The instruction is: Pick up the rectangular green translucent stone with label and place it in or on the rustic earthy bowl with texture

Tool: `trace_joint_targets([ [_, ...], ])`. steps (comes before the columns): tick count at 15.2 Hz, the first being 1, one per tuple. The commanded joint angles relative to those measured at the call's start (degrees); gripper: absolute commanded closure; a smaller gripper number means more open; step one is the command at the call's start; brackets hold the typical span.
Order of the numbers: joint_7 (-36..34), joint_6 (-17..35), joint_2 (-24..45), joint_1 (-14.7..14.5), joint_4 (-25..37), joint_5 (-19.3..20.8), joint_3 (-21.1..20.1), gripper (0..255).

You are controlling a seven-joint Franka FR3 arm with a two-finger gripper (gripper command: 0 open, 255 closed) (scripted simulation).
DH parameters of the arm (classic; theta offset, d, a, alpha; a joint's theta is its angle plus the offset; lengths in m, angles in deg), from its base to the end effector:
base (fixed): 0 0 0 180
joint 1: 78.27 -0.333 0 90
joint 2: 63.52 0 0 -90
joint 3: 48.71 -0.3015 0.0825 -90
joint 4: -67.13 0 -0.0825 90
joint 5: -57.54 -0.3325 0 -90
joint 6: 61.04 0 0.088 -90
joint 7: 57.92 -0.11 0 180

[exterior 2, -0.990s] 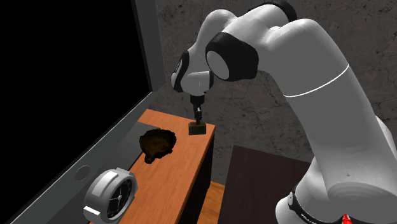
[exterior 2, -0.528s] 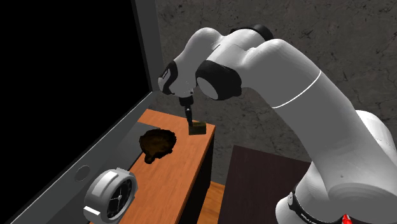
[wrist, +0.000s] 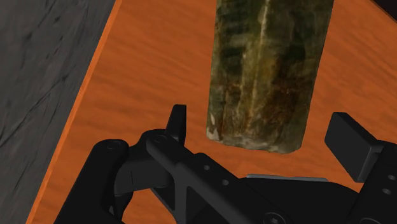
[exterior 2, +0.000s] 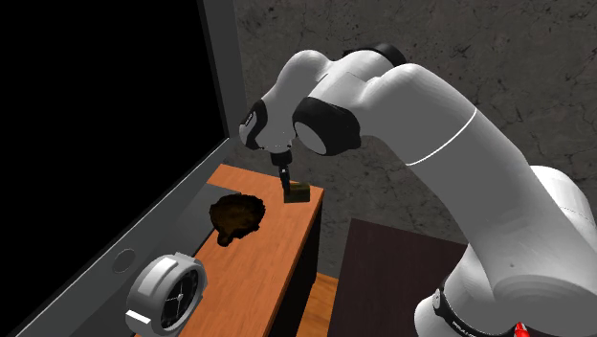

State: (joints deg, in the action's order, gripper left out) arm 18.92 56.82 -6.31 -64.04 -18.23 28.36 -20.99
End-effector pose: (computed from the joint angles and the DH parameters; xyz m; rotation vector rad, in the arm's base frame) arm 0.5051 -0.3622 0.1220 -2.8271 -0.6163 0.2451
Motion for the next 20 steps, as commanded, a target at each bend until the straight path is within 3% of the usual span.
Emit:
trace_joint_targets([
  [1,0.0,0.0,0.0,0.0,0.0,0.0,0.0,0],
  [3,0.0,0.0,0.0,0.0,0.0,0.0,0.0,0],
  [4,0.0,0.0,0.0,0.0,0.0,0.0,0.0,255],
  [13,0.0,0.0,0.0,0.0,0.0,0.0,0.0,255],
  [20,-0.4,-2.4,-4.1,-1.1,-1.8,1.3,1.4,255],
])
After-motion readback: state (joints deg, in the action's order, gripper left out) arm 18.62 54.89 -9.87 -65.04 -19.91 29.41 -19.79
